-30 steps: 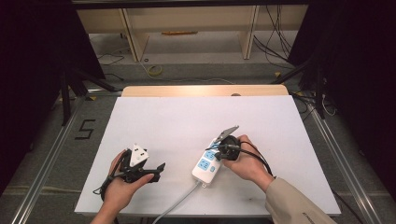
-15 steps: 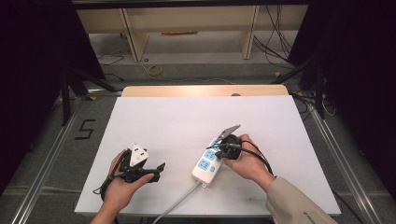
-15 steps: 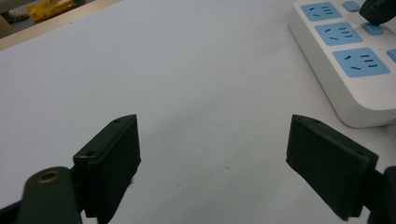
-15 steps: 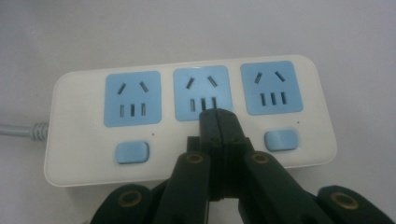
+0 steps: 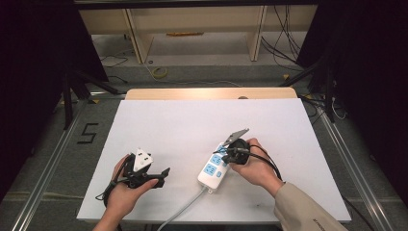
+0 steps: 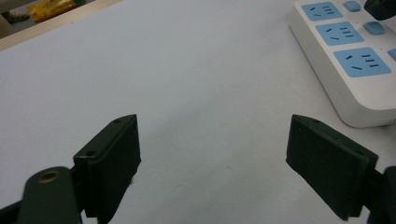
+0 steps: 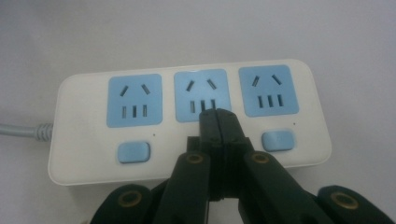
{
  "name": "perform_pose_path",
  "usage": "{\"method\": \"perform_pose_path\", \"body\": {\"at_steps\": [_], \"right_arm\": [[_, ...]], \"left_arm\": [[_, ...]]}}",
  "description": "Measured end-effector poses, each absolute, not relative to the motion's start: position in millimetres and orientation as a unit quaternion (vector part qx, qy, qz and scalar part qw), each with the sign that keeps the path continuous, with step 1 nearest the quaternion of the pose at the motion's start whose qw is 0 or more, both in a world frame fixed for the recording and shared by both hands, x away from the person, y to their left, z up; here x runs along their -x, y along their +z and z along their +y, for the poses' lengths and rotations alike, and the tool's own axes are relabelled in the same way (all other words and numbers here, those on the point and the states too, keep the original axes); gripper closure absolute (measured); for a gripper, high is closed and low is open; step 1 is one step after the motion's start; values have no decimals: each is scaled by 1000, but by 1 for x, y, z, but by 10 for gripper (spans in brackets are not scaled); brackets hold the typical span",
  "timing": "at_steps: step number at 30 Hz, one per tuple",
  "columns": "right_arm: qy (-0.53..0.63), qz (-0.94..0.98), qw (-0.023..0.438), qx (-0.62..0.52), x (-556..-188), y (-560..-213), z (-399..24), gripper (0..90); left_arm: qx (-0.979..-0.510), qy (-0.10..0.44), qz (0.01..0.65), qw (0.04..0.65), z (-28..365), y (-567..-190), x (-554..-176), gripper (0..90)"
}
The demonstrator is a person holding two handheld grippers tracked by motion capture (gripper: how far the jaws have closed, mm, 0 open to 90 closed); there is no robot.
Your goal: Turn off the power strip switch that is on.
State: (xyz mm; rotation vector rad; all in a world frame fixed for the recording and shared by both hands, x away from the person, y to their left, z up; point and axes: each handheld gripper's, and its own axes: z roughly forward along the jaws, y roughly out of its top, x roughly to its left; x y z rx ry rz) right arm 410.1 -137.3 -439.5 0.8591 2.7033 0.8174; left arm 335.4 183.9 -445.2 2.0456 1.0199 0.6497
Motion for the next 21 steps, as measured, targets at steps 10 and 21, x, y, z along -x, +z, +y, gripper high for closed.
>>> {"method": "perform_pose_path", "body": {"at_steps": [10, 21], "right_arm": [[283, 908, 98, -292, -406, -434, -143, 900], [293, 902, 107, -298, -400, -427, -154, 900]], "left_arm": [[-797, 254, 400, 374, 184, -445, -335, 174], [-797, 254, 401, 373, 184, -446, -335, 174]]}}
